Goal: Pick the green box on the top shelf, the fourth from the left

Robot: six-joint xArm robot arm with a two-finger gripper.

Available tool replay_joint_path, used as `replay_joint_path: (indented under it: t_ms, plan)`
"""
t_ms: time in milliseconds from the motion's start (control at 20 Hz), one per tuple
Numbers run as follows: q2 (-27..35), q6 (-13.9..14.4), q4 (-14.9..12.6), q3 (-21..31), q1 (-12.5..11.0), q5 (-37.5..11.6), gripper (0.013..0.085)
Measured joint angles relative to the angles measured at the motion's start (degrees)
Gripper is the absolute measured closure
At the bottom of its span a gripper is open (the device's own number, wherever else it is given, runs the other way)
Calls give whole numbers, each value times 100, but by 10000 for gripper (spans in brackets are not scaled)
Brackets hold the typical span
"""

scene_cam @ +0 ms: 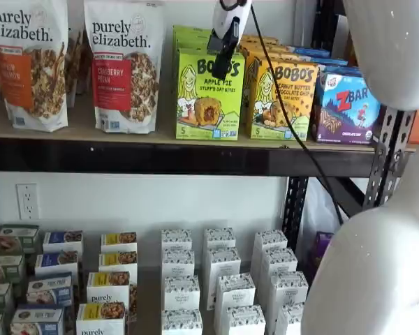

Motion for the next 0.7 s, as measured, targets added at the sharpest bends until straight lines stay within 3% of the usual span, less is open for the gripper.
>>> replay_joint_path:
  t_ms: [200, 700]
  plan:
    - [-40, 42, -46, 156, 61, -242, 130]
    - [123, 89, -81, 43, 119, -261, 130]
